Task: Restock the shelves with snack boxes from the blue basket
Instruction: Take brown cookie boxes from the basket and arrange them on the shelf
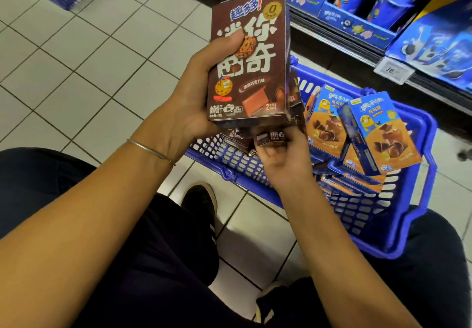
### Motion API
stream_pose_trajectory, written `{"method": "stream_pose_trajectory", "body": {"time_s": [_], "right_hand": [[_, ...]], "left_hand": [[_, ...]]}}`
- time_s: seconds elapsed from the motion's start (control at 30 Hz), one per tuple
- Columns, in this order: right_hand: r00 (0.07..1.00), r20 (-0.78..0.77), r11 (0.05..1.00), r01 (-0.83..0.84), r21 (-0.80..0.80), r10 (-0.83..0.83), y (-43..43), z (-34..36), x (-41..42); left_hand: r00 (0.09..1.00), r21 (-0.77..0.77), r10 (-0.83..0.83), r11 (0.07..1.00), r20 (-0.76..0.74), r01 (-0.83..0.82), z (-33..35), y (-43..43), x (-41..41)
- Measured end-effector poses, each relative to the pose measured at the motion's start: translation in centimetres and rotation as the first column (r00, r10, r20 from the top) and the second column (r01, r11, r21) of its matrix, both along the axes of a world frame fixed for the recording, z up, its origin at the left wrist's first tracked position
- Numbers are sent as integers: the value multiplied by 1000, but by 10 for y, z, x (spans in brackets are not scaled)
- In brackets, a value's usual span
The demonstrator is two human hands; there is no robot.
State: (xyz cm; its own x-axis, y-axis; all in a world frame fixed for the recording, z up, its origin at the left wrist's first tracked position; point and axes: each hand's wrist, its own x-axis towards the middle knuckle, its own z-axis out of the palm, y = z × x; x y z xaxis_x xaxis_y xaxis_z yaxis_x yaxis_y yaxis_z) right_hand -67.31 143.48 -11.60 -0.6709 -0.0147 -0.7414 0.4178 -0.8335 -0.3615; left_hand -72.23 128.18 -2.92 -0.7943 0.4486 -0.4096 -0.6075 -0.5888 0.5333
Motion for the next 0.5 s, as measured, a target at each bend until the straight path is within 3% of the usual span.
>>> {"method": "stream_pose_trajectory", "body": {"time_s": [0.1,0.17,0.33,0.5], "right_hand": [[995,-87,997,50,52,-45,22,24,6],[990,-122,997,71,-38,-76,33,38,9],[994,-68,994,77,-82,-83,35,54,5],[978,-174,989,131,63,-118,46,55,6]], "left_hand": [[998,128,-3,992,-69,12,12,2,-7],[992,200,-8,979,-123,32,20,6,-11],[980,200,-41,976,-194,81,26,11,-19],[989,213,-43,974,-141,72,22,12,-27]]}}
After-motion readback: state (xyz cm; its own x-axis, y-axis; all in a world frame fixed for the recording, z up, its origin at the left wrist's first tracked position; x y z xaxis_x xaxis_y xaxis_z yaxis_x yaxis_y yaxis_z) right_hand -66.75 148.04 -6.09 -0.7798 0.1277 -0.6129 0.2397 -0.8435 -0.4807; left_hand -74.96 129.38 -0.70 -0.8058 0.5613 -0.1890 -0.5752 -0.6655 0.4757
